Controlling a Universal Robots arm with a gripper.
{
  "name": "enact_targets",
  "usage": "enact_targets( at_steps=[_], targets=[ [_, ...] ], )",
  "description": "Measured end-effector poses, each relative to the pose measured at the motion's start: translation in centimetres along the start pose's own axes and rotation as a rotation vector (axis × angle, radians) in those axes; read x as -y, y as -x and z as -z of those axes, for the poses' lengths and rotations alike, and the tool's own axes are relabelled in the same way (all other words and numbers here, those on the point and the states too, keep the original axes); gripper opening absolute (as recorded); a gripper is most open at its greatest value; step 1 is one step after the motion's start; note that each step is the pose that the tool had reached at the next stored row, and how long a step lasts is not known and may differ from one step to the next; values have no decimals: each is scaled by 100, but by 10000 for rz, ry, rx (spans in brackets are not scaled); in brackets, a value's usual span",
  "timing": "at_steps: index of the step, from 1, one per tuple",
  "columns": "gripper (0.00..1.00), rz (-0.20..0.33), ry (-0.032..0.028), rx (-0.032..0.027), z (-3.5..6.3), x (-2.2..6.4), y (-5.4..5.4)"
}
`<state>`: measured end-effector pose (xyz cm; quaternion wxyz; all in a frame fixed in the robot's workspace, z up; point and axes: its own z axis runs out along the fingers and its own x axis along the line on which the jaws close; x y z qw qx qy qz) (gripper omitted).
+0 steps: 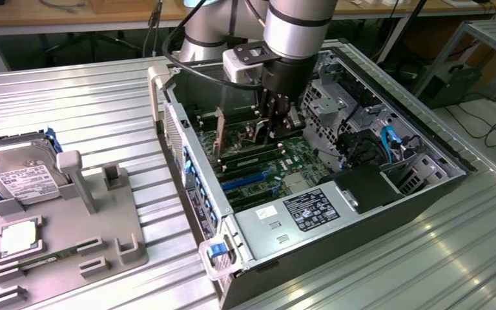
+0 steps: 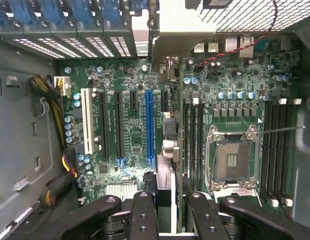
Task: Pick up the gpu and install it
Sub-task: 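Insert the gpu into the slot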
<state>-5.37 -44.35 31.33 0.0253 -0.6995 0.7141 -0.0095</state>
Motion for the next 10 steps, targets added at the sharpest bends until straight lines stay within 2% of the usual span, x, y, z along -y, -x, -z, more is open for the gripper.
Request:
enact_targets(
  at_steps=[6,10],
  targets=[
    [28,22,-1,2,-35,-14,-93],
    [28,83,1,5,-84,-62,-97]
  ],
)
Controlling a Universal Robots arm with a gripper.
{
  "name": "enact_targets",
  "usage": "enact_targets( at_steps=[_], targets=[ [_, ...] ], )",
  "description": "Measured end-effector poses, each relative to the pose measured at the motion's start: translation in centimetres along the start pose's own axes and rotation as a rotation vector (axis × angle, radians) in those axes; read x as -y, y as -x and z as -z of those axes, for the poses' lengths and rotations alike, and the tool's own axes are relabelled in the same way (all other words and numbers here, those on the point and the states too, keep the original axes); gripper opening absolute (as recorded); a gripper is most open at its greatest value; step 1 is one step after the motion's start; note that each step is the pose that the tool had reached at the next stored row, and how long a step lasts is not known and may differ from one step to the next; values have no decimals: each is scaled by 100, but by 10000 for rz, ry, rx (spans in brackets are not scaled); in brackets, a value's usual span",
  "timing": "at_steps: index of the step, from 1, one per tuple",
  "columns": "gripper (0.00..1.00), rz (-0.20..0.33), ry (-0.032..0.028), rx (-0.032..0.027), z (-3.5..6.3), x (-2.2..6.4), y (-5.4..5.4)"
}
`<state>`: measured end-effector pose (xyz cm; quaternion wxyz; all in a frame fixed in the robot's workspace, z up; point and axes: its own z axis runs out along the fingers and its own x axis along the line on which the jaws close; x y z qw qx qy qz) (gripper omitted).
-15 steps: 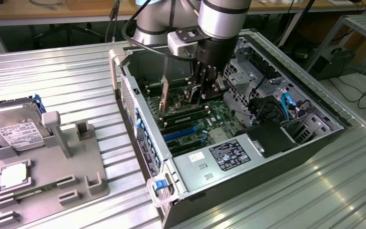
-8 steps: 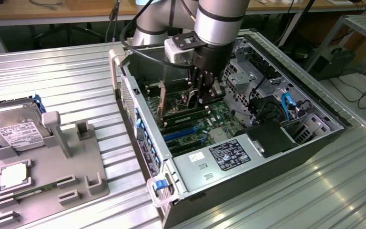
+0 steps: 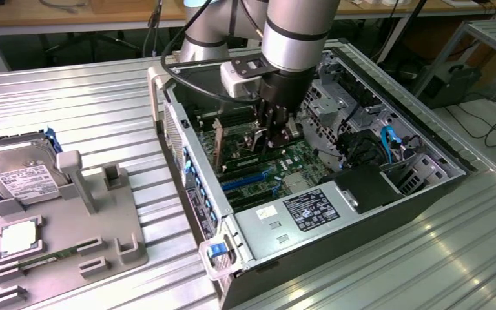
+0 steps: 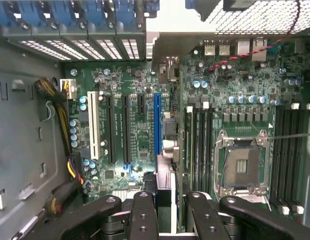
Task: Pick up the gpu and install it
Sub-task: 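Insert the gpu into the slot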
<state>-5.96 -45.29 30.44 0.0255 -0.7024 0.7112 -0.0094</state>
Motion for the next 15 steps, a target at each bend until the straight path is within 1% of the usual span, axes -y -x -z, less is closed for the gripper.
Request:
enact_targets(
  at_steps=[8,15],
  targets=[
    [28,123,3,6,-146,-35,-4],
    [28,46,1,2,-263,-63,-7]
  ],
)
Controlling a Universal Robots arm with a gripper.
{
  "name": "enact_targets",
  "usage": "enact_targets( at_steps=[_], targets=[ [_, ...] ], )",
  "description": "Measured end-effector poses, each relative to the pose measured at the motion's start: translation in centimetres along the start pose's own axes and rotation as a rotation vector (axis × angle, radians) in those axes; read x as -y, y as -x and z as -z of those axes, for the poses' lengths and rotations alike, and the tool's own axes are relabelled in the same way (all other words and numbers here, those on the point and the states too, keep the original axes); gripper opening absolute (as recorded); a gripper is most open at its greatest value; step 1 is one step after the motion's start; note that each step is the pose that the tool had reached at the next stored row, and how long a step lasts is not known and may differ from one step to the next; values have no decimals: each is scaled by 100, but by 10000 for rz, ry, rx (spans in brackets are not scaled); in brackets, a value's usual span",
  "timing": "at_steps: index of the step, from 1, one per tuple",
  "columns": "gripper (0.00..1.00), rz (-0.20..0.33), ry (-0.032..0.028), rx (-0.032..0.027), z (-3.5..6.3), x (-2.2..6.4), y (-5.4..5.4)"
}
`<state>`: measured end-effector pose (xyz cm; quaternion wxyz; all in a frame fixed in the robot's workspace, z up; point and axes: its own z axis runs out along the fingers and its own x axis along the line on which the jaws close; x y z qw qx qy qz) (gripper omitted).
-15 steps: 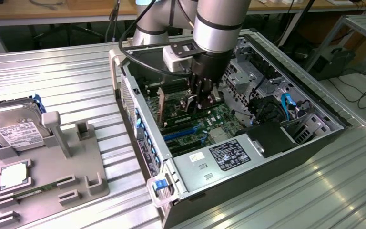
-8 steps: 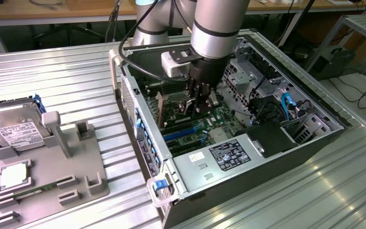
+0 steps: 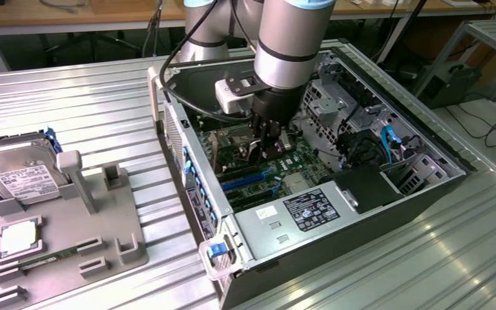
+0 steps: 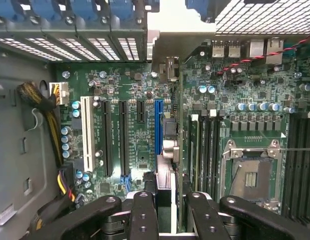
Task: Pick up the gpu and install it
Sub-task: 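Insert the gpu into the slot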
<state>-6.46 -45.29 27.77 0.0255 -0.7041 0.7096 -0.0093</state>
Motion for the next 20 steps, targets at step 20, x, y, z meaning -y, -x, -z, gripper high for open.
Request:
enact_targets(
  at_steps=[20],
  targets=[
    [28,-356,-8,-5,-71,-21,-78]
  ],
)
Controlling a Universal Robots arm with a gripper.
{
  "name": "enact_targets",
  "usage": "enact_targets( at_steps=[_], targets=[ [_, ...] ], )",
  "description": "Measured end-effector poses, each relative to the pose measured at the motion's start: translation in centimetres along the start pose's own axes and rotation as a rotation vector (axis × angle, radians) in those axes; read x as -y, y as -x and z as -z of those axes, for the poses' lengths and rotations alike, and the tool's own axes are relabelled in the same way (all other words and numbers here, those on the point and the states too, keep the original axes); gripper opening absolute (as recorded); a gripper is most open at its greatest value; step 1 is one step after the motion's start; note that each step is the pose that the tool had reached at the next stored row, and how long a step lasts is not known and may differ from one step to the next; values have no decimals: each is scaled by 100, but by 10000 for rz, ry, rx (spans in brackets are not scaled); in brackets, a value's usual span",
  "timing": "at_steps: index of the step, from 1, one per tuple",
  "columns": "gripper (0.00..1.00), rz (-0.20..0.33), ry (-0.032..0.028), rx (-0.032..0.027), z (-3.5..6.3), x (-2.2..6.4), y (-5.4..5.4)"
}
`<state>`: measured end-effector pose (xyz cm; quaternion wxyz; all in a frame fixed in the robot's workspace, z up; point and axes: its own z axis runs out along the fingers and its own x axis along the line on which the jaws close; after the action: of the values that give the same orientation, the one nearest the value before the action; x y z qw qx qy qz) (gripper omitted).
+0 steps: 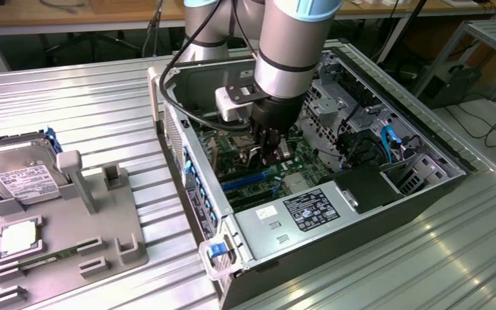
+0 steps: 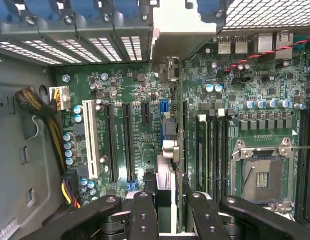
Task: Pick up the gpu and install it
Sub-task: 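Insert the gpu into the slot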
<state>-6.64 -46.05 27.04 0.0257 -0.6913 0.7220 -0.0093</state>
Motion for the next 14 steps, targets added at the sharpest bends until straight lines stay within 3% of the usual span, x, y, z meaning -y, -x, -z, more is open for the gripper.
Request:
enact_targets(
  at_steps=[14],
  targets=[
    [28,1,0,0,-89,-41,-25]
  ],
)
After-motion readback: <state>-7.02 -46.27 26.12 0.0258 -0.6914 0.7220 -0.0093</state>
